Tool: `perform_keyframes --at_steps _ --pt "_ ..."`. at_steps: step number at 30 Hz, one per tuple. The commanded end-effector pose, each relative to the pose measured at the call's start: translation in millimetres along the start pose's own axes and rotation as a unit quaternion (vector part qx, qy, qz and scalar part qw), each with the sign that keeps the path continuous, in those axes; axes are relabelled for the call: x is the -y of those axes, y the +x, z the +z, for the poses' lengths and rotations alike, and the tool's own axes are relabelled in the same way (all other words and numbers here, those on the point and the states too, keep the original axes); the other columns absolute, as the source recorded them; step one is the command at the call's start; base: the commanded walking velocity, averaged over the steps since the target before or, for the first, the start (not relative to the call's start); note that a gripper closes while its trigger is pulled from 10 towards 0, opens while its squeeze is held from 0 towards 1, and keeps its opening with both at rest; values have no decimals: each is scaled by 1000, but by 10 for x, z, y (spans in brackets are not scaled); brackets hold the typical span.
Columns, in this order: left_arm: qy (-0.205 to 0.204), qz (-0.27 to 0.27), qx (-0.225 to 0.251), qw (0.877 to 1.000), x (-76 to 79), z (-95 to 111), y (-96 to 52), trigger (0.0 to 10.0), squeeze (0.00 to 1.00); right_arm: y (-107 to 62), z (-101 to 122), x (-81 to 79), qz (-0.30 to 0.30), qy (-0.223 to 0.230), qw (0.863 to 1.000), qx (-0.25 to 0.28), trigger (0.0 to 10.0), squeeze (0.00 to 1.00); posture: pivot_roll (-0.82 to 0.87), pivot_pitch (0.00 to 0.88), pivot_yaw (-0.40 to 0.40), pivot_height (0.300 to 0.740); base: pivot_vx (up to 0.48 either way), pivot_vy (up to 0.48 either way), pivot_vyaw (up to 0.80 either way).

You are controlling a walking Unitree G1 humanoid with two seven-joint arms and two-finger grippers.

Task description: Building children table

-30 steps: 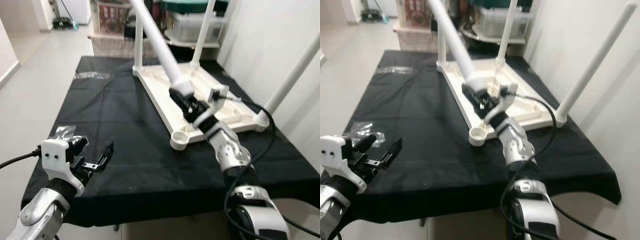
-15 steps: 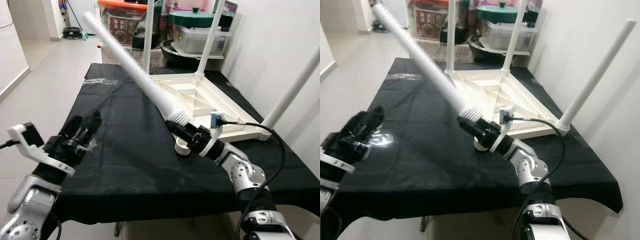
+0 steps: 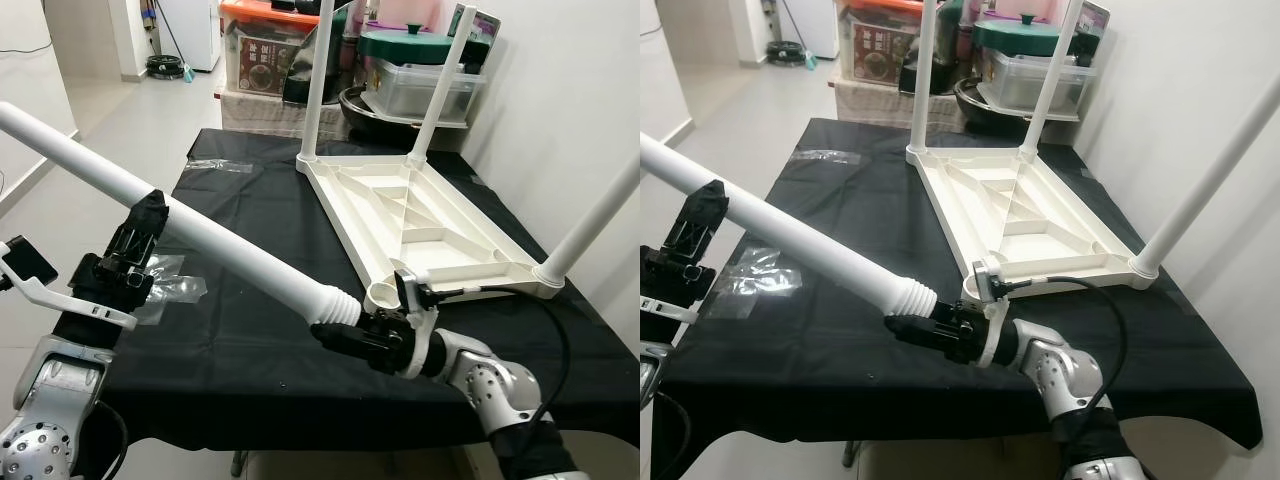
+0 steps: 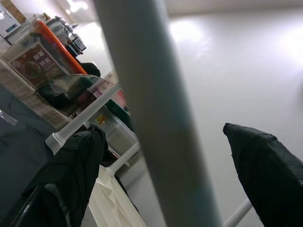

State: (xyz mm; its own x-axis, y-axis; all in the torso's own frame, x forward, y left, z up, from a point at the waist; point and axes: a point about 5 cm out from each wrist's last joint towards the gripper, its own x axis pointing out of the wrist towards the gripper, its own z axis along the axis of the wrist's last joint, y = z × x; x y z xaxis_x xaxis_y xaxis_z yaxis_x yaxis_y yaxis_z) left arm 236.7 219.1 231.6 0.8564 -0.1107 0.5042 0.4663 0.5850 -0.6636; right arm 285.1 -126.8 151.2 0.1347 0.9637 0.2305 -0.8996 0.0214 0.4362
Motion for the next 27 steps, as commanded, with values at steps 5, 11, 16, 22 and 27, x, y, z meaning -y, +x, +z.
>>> perform_keyframes --at_steps 5,11,16,22,27 --pt "-22 2 -7 1000 -26 23 40 10000 0 -59 -68 -64 26 -6 998 -50 0 0 47 0 -113 740 0 0 0" --pt "-29 -1 12 1000 -14 125 60 10000 0 -92 -123 -54 31 -8 996 -87 0 0 60 0 -122 740 0 0 0" --pt "-36 -3 24 999 -10 173 57 235 0 -112 -135 -34 28 -11 995 -99 0 0 63 0 -125 740 0 0 0" --pt "-52 -12 46 998 20 204 26 0 0 -115 -112 17 22 -19 994 -104 0 0 65 0 -125 740 0 0 0" --pt "-42 -45 46 997 104 222 38 0 0 -84 -80 48 18 -30 994 -101 0 0 67 0 -123 740 0 0 0"
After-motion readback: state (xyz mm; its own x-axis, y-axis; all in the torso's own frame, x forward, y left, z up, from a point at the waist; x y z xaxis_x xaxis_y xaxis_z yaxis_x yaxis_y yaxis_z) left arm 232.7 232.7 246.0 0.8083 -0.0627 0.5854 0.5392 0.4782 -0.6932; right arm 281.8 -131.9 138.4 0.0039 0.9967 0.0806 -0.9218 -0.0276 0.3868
